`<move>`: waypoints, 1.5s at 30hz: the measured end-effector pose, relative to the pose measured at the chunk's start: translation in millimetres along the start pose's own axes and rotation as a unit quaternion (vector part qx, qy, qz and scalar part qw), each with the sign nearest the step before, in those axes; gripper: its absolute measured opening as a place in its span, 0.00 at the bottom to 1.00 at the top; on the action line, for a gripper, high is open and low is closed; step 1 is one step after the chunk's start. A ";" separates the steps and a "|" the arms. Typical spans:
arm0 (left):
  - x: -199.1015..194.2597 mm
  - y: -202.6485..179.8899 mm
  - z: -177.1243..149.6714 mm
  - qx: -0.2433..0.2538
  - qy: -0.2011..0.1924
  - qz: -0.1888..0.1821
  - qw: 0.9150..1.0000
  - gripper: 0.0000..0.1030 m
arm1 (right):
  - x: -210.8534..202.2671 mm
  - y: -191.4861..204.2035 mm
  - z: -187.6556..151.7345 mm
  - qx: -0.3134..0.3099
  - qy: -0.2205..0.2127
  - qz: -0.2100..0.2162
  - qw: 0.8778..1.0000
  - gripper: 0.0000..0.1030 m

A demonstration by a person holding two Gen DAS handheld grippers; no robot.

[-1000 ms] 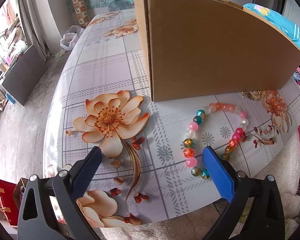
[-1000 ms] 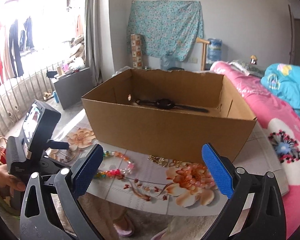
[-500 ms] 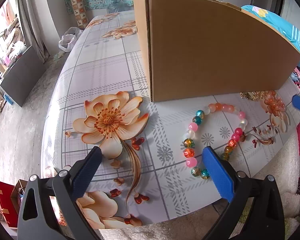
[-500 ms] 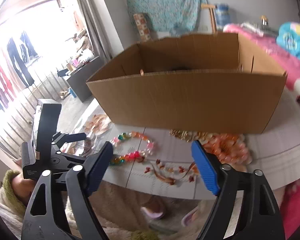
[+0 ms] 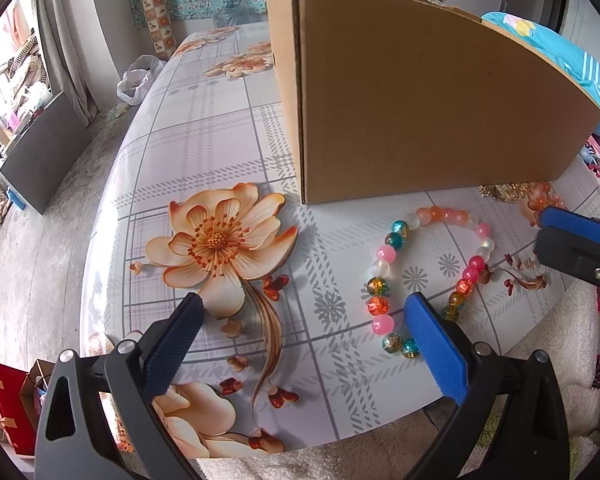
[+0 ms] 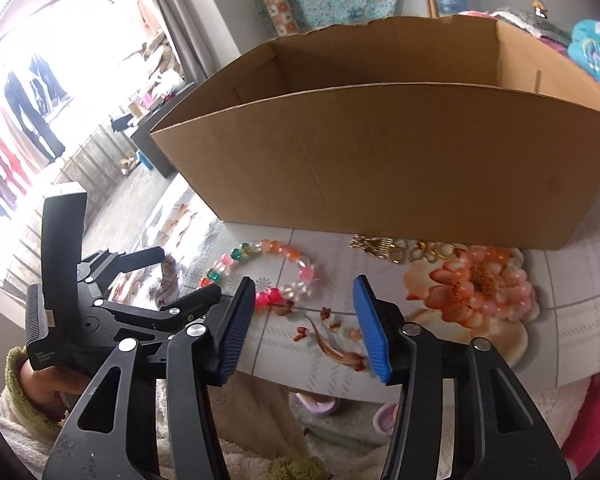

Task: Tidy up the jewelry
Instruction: 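Move right tool down to the bead bracelet and close on it, then close left tool on the bead bracelet while right tool holds it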

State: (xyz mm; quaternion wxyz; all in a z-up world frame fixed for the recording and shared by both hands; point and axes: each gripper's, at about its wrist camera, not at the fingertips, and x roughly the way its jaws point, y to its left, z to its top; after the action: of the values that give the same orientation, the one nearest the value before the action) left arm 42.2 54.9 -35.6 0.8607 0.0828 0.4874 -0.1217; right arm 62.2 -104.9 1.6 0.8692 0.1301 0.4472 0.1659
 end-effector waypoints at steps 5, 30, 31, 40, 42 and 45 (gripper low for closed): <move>-0.4 0.6 -0.1 0.003 -0.001 -0.002 1.000 0.96 | 10.5 6.3 6.6 -0.013 0.008 -0.006 1.000 0.35; -1.3 0.3 -0.3 0.002 -0.003 -0.004 1.000 0.96 | 21.6 13.9 -8.8 -0.059 0.036 -0.038 0.997 0.13; -1.3 0.5 -0.4 0.002 -0.003 -0.004 1.000 0.96 | 20.6 12.5 -9.3 -0.057 0.037 -0.036 0.997 0.13; -1.4 0.4 -0.3 0.002 -0.004 -0.004 1.000 0.96 | 21.7 9.8 -7.5 -0.043 0.043 -0.027 0.998 0.13; -1.5 0.3 -0.3 0.002 -0.003 -0.003 1.000 0.96 | 20.1 7.4 -7.2 -0.041 0.042 -0.025 0.998 0.14; -1.6 -0.3 -0.3 0.002 -0.003 -0.004 1.000 0.96 | 18.9 7.9 -7.2 -0.041 0.041 -0.026 0.998 0.15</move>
State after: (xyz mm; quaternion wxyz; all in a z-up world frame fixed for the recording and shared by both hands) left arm 41.1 54.9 -34.4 0.8616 0.0821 0.4848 -0.1260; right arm 65.2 -89.4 -13.4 0.8589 0.0752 0.4784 0.1665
